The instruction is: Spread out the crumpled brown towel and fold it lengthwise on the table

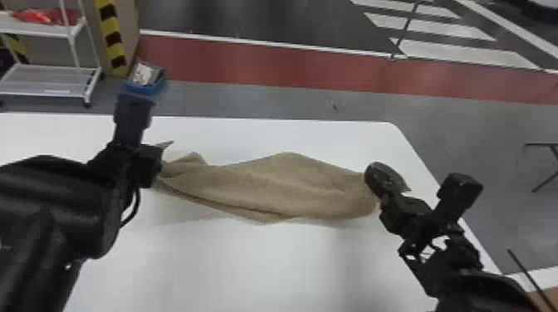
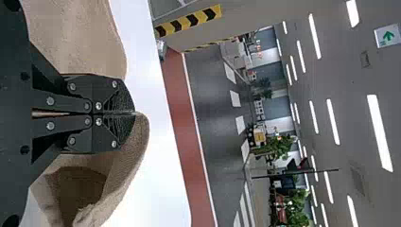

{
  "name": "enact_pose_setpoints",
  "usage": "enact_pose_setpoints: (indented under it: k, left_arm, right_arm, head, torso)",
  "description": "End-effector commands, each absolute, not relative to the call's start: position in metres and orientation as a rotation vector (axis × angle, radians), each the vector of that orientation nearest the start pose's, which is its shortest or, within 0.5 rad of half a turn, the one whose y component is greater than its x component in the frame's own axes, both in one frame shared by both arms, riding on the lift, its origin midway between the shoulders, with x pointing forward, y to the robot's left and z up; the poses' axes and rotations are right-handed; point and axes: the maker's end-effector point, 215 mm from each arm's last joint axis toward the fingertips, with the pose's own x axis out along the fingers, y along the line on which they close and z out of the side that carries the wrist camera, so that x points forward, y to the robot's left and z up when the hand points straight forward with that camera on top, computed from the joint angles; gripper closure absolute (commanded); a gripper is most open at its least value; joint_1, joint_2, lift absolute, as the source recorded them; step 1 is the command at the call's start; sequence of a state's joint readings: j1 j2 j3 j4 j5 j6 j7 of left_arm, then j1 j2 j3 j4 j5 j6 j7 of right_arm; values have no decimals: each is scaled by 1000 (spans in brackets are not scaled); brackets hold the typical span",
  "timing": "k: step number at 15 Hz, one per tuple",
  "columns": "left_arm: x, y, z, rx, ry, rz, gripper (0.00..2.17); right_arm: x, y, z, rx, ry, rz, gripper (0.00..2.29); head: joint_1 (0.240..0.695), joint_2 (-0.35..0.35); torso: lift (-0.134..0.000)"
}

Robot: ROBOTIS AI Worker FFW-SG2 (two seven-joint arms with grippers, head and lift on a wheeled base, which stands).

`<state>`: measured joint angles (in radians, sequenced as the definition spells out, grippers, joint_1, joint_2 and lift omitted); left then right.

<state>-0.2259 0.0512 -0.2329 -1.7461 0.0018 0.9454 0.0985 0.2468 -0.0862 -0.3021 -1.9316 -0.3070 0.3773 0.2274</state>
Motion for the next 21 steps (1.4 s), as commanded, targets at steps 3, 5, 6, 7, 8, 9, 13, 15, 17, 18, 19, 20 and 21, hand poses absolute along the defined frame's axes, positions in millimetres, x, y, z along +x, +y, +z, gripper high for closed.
enact_pose_setpoints:
  k: [3,5,6,7,8,9,13,15,17,18,19,20,21]
  left_arm:
    - [525,278,-355,22,485,115,1362]
    - [494,298,-364,-30,506,142,1362]
    - [489,300,-369,-38,516,142,1362]
    - [486,298,-374,-37,525,139,1362]
    - [486,295,-375,-38,527,132,1362]
    - [486,292,-378,-39,531,126,1362]
    - [499,276,-371,-36,517,97,1362]
    - [508,274,-355,-42,472,90,1362]
    - [513,274,-342,-39,446,90,1366]
    - [514,275,-335,-33,433,90,1366]
    - [515,275,-329,-28,423,86,1366]
    - [517,275,-323,-30,404,85,1362]
    - [521,275,-314,-33,380,85,1366]
  right_arm:
    - [515,-337,-356,209,202,51,2040]
    - [515,-322,-364,204,226,77,2040]
    - [513,-312,-380,206,267,91,2040]
    - [506,-304,-395,211,311,109,2040]
    - [496,-291,-411,224,364,146,2040]
    - [481,-283,-425,222,400,170,2040]
    - [469,-287,-426,191,403,164,2040]
    - [490,-292,-385,184,307,166,2040]
    - [526,-297,-323,170,170,168,2040]
    - [545,-295,-293,167,114,177,2040]
    - [562,-289,-272,168,72,197,2040]
    - [574,-289,-260,173,46,201,2040]
    - [584,-288,-247,187,15,212,2040]
  head:
    - [695,-154]
    - [695,-81]
    - [695,-58]
    - [695,-41]
    - [695,-29]
    - [695,-18]
    - [695,6]
    - [695,-3]
    - [695,-18]
    - [695,-21]
    - [695,-22]
    - [695,-20]
    - [695,-17]
  torso:
    - [-124]
    - [-124]
    - [-124]
    - [-124]
    - [-124]
    - [-124]
    - [-124]
    - [-124]
    - [-124]
    - [-124]
    - [-124]
    - [-124]
    - [-124]
